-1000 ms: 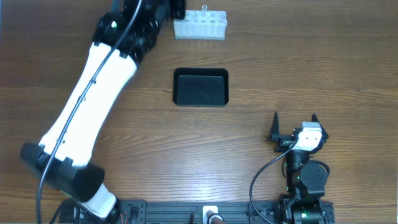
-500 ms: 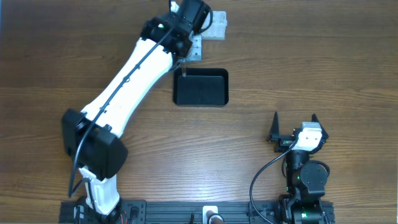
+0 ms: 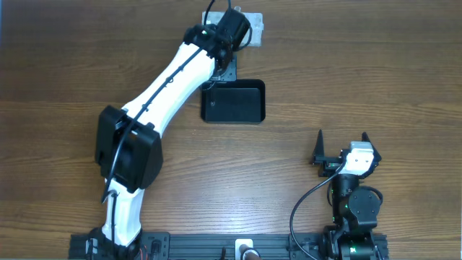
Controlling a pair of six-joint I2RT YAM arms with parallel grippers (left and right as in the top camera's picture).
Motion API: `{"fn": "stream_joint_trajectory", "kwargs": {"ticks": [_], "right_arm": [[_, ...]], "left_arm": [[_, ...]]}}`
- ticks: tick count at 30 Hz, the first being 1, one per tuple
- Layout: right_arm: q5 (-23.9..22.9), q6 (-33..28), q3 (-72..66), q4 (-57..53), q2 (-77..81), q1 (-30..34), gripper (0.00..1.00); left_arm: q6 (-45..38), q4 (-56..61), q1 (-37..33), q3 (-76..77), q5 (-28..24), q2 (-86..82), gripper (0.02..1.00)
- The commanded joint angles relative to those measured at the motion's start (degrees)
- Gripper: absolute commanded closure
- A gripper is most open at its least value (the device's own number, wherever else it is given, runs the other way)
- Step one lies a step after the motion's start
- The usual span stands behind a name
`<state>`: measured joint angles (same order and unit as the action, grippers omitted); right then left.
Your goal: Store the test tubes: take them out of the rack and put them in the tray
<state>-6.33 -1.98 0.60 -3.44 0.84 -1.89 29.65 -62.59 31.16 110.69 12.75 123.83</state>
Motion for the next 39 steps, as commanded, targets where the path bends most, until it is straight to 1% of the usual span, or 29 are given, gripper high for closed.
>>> {"fn": "stream_joint_trajectory", "kwargs": {"ticks": [1, 5, 9, 13, 15, 16, 19, 24, 26, 29, 31, 34, 39], "right_arm": [[0.3, -0.2, -0.3, -0.2, -0.5, 0.4, 0.009], [0.3, -0.2, -0.3, -0.2, -0.5, 0.4, 0.009], [0.3, -0.2, -0.3, -0.2, -0.5, 0.4, 0.007], [0.3, -0.2, -0.3, -0.2, -0.5, 0.4, 0.007], [0.3, -0.2, -0.3, -0.2, -0.5, 0.4, 0.007], [0.3, -0.2, -0.3, -0.2, -0.5, 0.4, 0.009], [0.3, -0.2, -0.3, -0.2, -0.5, 0.4, 0.009], [0.3, -0.2, -0.3, -0.2, -0.5, 0.4, 0.009], [0.3, -0.2, -0.3, -0.2, -0.5, 0.4, 0.007], [0.3, -0.2, -0.3, -0.2, -0.5, 0.4, 0.007], [0.3, -0.2, -0.3, -0.2, -0.5, 0.4, 0.009], [0.3, -0.2, -0.3, -0.2, -0.5, 0.4, 0.007], [0.3, -0.2, -0.3, -0.2, -0.5, 0.4, 0.009]], "left_arm": [[0.9, -0.1, -0.6, -0.2, -1.7, 2.7, 0.893], [0.9, -0.1, -2.0, -0.2, -4.0, 4.1, 0.899], [0.9, -0.4, -2.6, -0.2, -4.6, 4.9, 0.897], [0.9, -1.1, -2.7, -0.2, -4.8, 5.8, 0.855], [0.9, -1.3, -2.7, -0.2, -4.8, 6.1, 0.816], [0.9, -1.3, -2.8, -0.2, -4.8, 6.1, 0.755], [0.9, -0.2, -3.1, -0.2, -4.8, 5.1, 0.617], [0.8, 5.9, -4.3, 0.4, -4.3, 0.1, 0.538], [0.5, 11.1, -4.4, 1.0, -2.7, -2.0, 0.489], [-2.3, 17.1, -4.0, 2.4, -1.1, -2.1, 0.457], [-3.9, 22.2, -3.5, 2.5, 0.8, -2.1, 0.448], [-4.0, 26.7, -3.1, 2.5, 4.2, -1.8, 0.443], [-5.4, 32.8, -3.8, 2.5, 4.9, 0.7, 0.441]]}}
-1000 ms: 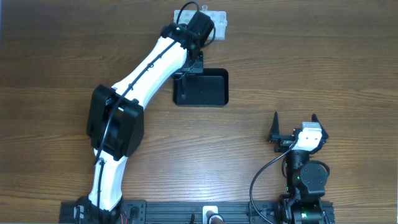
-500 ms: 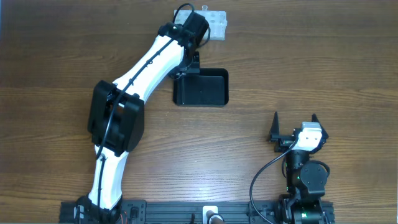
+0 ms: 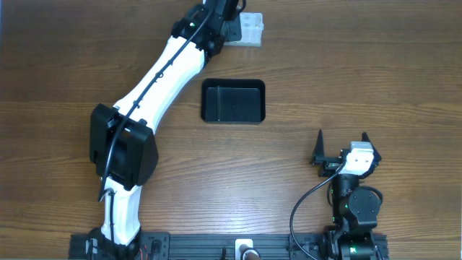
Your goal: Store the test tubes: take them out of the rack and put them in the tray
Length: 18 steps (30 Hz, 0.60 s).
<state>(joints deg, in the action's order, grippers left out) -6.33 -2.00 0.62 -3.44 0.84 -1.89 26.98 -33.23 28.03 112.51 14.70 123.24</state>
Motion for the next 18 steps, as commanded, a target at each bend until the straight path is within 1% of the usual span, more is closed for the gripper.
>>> {"fn": "stream_joint_trajectory", "kwargs": {"ticks": [1, 7, 13, 18], "right_arm": [[0.3, -0.2, -0.3, -0.2, -0.5, 0.3, 0.007], [0.3, -0.2, -0.3, -0.2, -0.5, 0.4, 0.009], [0.3, -0.2, -0.3, -0.2, -0.5, 0.4, 0.007], [0.3, -0.2, -0.3, -0.2, -0.5, 0.4, 0.009]], "left_arm": [[-2.8, 4.5, -0.7, 0.7, 3.4, 1.8, 0.441], [-4.5, 9.3, -0.9, 0.8, 3.4, 5.7, 0.446], [-5.8, 11.5, -1.0, 1.9, 3.6, 9.3, 0.452], [-5.8, 14.4, -1.3, 1.9, 3.6, 11.1, 0.483]]}}
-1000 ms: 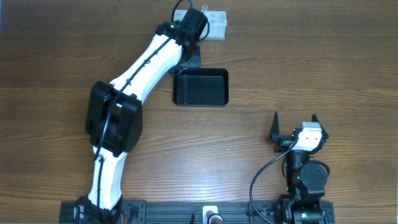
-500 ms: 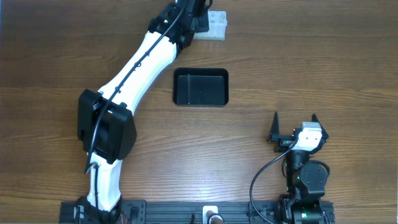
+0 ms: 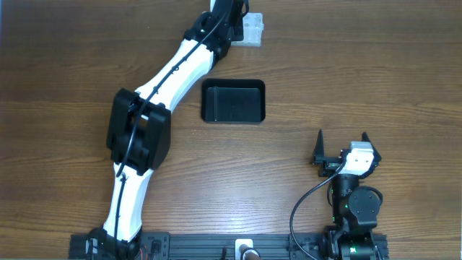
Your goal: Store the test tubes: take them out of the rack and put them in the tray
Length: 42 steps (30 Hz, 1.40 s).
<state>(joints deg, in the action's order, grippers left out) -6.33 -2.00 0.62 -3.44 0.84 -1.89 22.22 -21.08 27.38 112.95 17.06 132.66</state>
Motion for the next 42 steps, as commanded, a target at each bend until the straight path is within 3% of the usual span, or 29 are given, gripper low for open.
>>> {"fn": "stream_joint_trajectory", "kwargs": {"ticks": [1, 16, 29, 42], "right_arm": [[0.3, -0.2, -0.3, -0.2, -0.5, 0.4, 0.009], [0.3, -0.2, -0.3, -0.2, -0.5, 0.4, 0.009], [0.3, -0.2, -0.3, -0.2, -0.5, 0.4, 0.007], [0.3, -0.2, -0.3, -0.2, -0.5, 0.4, 0.009]], "left_arm": [[-1.0, 2.6, -0.7, 1.5, 1.3, 1.9, 0.494], [-2.1, 5.4, -0.7, 1.5, 1.3, 3.8, 0.643], [-2.3, 6.3, -0.7, 1.5, 1.2, 4.1, 0.829], [-2.5, 6.3, -0.7, 1.5, 1.2, 3.7, 0.910]]}}
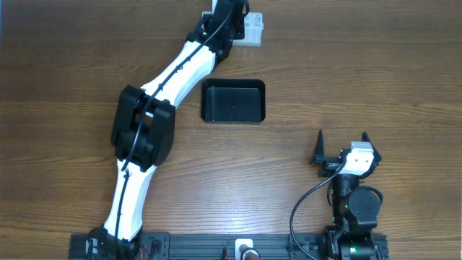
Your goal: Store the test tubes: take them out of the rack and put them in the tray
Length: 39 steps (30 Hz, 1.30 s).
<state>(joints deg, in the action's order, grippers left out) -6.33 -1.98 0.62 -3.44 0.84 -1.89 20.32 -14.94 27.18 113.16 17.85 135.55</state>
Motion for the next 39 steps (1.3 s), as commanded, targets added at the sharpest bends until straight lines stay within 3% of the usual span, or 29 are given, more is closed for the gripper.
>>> {"fn": "stream_joint_trajectory", "kwargs": {"ticks": [1, 15, 22, 29, 39], "right_arm": [[0.3, -0.2, -0.3, -0.2, -0.5, 0.3, 0.007], [0.3, -0.2, -0.3, -0.2, -0.5, 0.4, 0.007], [0.3, -0.2, -0.3, -0.2, -0.5, 0.4, 0.009], [0.3, -0.2, -0.3, -0.2, -0.5, 0.4, 0.007], [0.3, -0.2, -0.3, -0.2, -0.5, 0.4, 0.009]], "left_arm": [[-0.6, 0.1, -0.5, 1.3, 0.5, 0.6, 0.908], [-5.2, -3.4, -0.1, 1.3, 1.8, -14.8, 0.912], [-4.8, -15.1, 1.6, 1.3, 1.6, -24.4, 0.912], [7.5, -36.1, 5.8, -0.2, 1.2, -24.8, 0.917], [14.7, -39.0, 7.5, -6.9, -4.5, -16.3, 0.906]]}}
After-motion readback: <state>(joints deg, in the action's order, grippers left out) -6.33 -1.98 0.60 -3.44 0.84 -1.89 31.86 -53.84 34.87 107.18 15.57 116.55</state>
